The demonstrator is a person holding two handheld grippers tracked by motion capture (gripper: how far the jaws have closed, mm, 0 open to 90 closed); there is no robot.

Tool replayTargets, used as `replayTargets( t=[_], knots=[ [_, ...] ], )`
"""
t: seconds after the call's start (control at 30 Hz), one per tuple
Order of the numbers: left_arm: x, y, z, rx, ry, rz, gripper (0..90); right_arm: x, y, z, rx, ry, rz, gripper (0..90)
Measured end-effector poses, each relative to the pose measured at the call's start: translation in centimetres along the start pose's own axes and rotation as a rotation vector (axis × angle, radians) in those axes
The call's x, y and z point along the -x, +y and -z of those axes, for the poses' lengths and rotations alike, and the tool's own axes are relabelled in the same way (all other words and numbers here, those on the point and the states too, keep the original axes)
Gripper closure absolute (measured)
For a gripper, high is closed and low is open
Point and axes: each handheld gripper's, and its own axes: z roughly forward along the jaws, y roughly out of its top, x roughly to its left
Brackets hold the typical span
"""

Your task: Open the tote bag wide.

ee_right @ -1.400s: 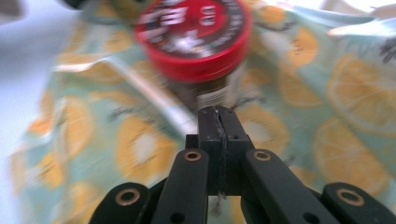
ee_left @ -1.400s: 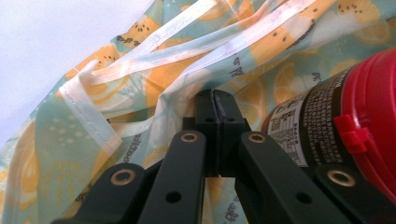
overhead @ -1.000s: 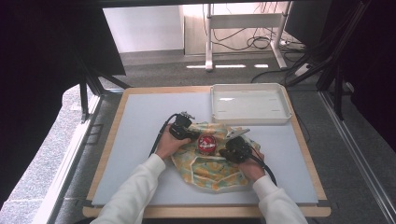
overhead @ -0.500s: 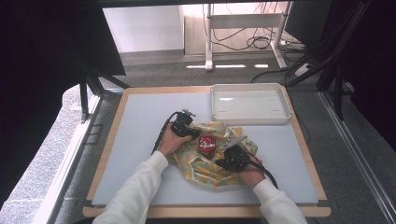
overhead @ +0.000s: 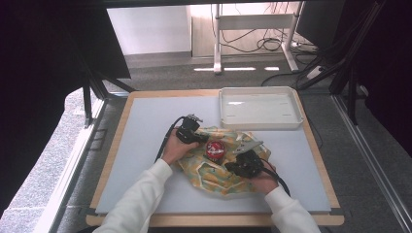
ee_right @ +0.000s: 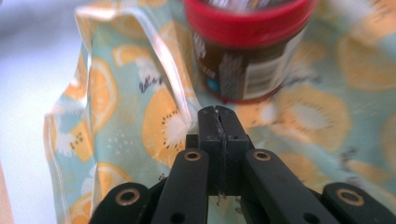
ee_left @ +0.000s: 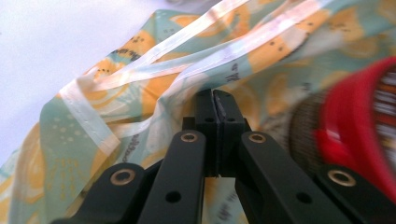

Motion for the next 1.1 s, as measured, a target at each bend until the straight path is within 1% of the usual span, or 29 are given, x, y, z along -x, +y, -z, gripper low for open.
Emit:
replayTargets(
  t=[0.07,0.1,0.13,0.2,0.3,0.37,0.4,0.43,0.5,0.57,0.63,0.67,0.7,0.73,0.83,0.93,0.97,1.0,1.03,1.1],
  knots=[
    [0.4,-0.3,0.8,0.012,-0.009,-0.004,90.0,0.0,0.2,0.6,0.024,-0.011,0.005,89.4],
    [0.7,-0.6,1.4,0.020,-0.017,-0.007,90.0,-0.2,0.4,1.2,0.041,-0.020,0.011,89.4],
    [0.7,-0.6,1.4,0.020,-0.017,-0.007,90.0,-0.2,0.4,1.2,0.041,-0.020,0.011,89.4],
    [1.2,-1.2,2.2,0.028,-0.021,-0.026,90.0,-0.3,0.5,1.7,0.054,-0.028,0.016,89.4],
    [1.9,-1.9,3.1,0.044,-0.025,-0.039,90.0,-0.2,0.9,2.4,0.073,-0.039,0.015,89.3],
    [2.2,-2.5,3.7,0.059,-0.033,-0.042,90.0,-0.2,0.9,2.5,0.079,-0.041,0.017,89.3],
    [2.4,-2.7,3.9,0.064,-0.036,-0.041,90.0,-0.2,1.1,2.8,0.087,-0.044,0.017,89.3],
    [2.5,-2.9,4.2,0.064,-0.037,-0.048,90.0,-0.2,1.3,3.1,0.098,-0.051,0.020,89.3],
    [2.9,-3.9,5.1,0.087,-0.049,-0.048,90.0,-0.2,1.6,3.5,0.113,-0.058,0.017,89.3],
    [3.0,-4.1,5.3,0.089,-0.050,-0.051,90.0,-0.1,1.7,3.7,0.120,-0.062,0.018,89.3],
    [3.0,-4.4,5.8,0.090,-0.040,-0.054,90.0,0.1,2.0,4.1,0.133,-0.068,0.016,89.3],
    [3.0,-4.6,6.1,0.097,-0.040,-0.052,90.0,0.1,2.0,4.1,0.133,-0.068,0.016,89.3],
    [3.1,-5.0,6.8,0.114,-0.038,-0.048,89.9,0.1,2.0,4.4,0.142,-0.068,0.014,89.3],
    [3.1,-5.0,6.8,0.114,-0.038,-0.048,89.7,0.1,2.0,4.4,0.144,-0.070,0.014,89.3],
    [3.2,-5.5,7.7,0.130,-0.036,-0.050,89.4,0.1,2.1,4.6,0.147,-0.071,0.013,89.3],
    [3.5,-5.9,8.3,0.140,-0.023,-0.054,88.7,0.2,2.0,4.7,0.152,-0.068,0.007,89.3],
    [3.5,-6.1,8.7,0.152,-0.015,-0.052,87.9,0.3,2.0,4.8,0.155,-0.068,0.004,89.3],
    [3.5,-6.1,8.7,0.152,-0.015,-0.052,87.1,0.3,2.0,4.8,0.155,-0.068,0.004,89.3],
    [3.7,-6.2,9.2,0.172,-0.024,-0.038,86.6,0.5,1.9,4.9,0.160,-0.067,-0.002,89.2],
    [3.8,-6.3,9.3,0.178,-0.018,-0.041,85.0,0.6,1.9,4.9,0.162,-0.067,-0.008,89.0]
  ],
)
